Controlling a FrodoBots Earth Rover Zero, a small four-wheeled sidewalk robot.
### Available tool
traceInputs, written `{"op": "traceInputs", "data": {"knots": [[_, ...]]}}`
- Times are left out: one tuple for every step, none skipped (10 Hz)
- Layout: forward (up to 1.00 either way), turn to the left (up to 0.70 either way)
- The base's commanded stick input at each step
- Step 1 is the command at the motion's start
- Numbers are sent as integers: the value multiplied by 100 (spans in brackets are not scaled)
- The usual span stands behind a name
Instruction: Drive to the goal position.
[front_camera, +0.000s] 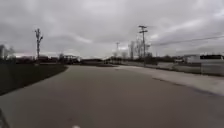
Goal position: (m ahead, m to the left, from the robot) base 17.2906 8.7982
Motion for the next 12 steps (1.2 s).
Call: {"op": "traceInputs", "data": {"knots": [[100,0],[100,0],[100,0],[100,0],[100,0],[100,0],[100,0],[100,0],[100,0],[100,2],[100,40],[100,40]]}}
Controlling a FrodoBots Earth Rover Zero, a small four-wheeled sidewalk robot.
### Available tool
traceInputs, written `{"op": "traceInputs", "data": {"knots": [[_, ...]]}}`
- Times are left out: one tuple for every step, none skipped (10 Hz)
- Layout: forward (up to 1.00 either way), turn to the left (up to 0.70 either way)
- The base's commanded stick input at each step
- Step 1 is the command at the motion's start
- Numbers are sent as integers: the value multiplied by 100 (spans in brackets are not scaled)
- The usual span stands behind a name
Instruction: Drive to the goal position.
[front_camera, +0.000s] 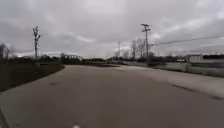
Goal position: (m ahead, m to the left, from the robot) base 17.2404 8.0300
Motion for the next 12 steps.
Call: {"op": "traceInputs", "data": {"knots": [[100,40],[100,40],[100,40],[100,40],[100,40],[100,40],[100,40],[100,7],[100,0],[100,0],[100,0],[100,0]]}}
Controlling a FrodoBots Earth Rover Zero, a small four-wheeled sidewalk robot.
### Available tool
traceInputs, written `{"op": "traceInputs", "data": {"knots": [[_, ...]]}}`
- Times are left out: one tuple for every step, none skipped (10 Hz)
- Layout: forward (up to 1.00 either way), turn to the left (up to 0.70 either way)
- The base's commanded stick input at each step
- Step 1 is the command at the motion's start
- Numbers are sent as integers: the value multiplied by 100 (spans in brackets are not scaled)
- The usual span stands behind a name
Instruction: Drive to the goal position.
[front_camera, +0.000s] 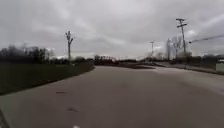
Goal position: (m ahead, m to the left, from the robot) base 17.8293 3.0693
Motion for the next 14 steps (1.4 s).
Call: {"op": "traceInputs", "data": {"knots": [[100,0],[100,0],[100,0],[100,0],[100,0],[100,0],[100,0],[100,0],[100,0],[100,0],[100,0],[100,0],[100,0],[100,0]]}}
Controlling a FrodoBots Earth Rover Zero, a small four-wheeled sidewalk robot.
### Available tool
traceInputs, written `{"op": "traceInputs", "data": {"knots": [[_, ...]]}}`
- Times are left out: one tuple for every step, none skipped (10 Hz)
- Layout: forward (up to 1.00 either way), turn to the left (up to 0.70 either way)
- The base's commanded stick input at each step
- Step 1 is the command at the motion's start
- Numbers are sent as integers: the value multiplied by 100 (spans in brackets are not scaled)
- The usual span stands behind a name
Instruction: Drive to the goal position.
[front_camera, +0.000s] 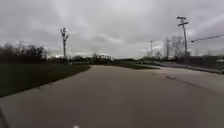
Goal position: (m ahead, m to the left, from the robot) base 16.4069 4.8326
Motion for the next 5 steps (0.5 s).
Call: {"op": "traceInputs", "data": {"knots": [[100,0],[100,0],[100,0],[100,0],[100,0]]}}
